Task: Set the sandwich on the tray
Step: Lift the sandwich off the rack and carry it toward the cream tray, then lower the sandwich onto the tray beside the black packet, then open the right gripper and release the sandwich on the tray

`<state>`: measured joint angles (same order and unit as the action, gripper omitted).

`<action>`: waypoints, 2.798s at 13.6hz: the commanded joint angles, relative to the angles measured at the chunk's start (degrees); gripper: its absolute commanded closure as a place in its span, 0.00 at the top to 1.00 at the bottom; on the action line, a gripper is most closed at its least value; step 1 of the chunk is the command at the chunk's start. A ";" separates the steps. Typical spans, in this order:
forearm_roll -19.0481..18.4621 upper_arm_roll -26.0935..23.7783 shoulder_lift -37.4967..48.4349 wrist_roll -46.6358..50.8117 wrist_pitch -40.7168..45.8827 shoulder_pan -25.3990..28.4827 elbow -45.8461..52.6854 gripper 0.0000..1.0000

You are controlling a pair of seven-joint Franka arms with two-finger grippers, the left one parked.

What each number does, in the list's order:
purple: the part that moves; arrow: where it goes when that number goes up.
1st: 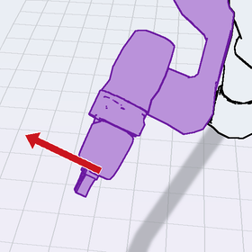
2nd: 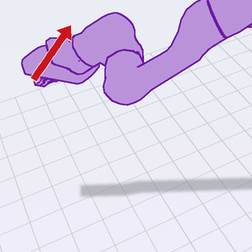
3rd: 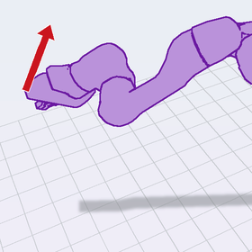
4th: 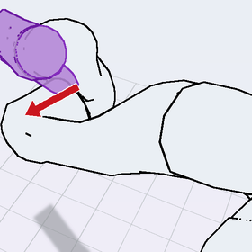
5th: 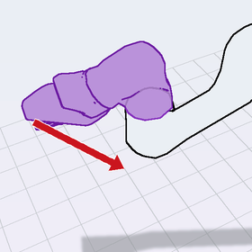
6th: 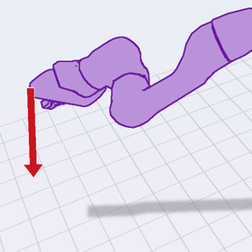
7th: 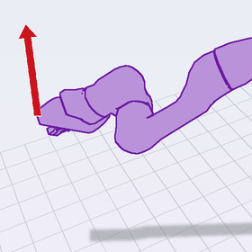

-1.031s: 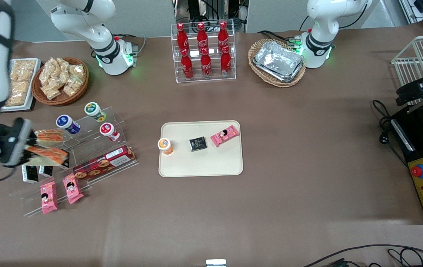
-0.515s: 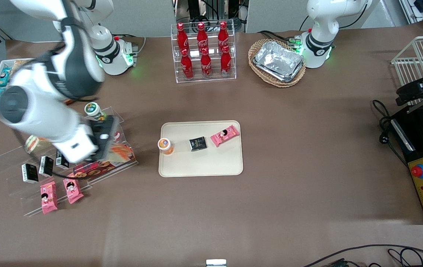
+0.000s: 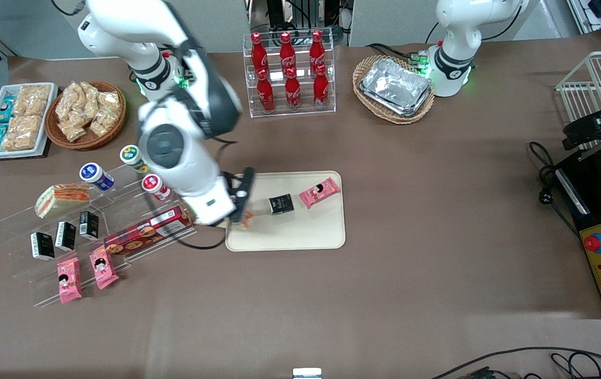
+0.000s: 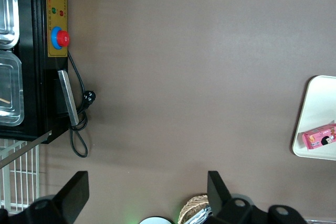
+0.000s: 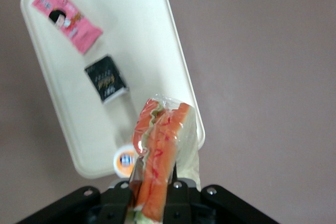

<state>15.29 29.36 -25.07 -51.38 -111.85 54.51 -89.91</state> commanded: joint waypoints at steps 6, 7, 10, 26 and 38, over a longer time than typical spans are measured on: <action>5.81 -0.97 -13.32 6.73 -14.88 5.35 1.14 0.00; 5.81 -1.32 -14.03 6.73 -15.41 5.35 1.23 0.00; 5.72 -3.16 -15.97 6.91 -18.30 5.35 1.32 0.00; 6.33 -5.10 -19.06 8.84 -19.20 4.29 6.33 1.00; 8.53 -4.31 -0.09 9.28 -0.59 -0.01 6.07 1.00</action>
<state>22.27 25.22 -31.74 -42.32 -118.68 56.12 -82.65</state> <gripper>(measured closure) 0.000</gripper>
